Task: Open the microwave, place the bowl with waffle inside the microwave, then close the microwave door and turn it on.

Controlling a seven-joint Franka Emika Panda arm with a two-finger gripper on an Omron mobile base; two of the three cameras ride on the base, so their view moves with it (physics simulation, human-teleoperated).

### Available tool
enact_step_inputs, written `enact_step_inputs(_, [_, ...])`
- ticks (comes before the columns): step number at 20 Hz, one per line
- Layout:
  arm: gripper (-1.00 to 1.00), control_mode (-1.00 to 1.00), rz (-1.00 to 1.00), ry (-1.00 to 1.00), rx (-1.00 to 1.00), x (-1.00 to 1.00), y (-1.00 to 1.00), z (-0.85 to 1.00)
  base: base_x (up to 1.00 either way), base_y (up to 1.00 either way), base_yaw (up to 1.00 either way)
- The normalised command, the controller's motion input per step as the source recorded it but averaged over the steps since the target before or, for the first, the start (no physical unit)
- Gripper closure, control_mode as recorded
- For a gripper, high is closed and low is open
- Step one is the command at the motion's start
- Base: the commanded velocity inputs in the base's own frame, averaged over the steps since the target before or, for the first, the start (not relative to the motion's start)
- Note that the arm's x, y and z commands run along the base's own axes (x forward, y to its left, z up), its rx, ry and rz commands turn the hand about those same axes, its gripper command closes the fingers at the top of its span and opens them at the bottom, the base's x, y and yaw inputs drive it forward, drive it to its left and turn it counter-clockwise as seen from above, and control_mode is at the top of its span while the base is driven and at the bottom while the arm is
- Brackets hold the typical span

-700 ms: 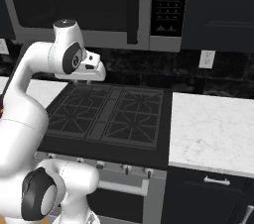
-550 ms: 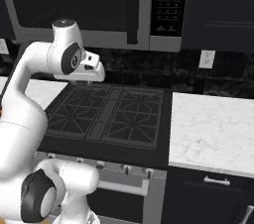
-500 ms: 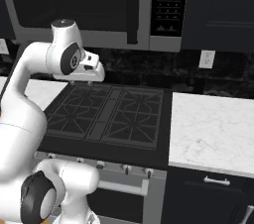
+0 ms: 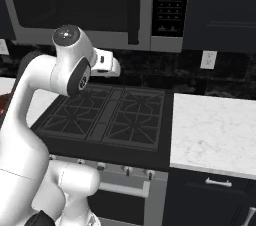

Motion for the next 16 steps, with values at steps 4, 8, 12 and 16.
enact_step_inputs(4, [-1.0, -1.0, 0.0, -0.36, 0.0, 0.0, -0.54, 1.0, 0.0, 0.0, 0.0])
enact_step_inputs(8, [-1.0, -1.0, -0.05, -0.02, 0.0, 0.34, -0.16, 1.0, 0.0, 0.0, 0.0])
enact_step_inputs(12, [-1.0, -1.0, -0.01, 0.0, 0.0, 0.54, -0.03, 0.74, 0.0, 0.0, 0.0])
enact_step_inputs(16, [-1.0, -1.0, -0.01, -0.05, 0.0, 0.3, -0.08, 0.35, 0.0, 0.0, 0.0])
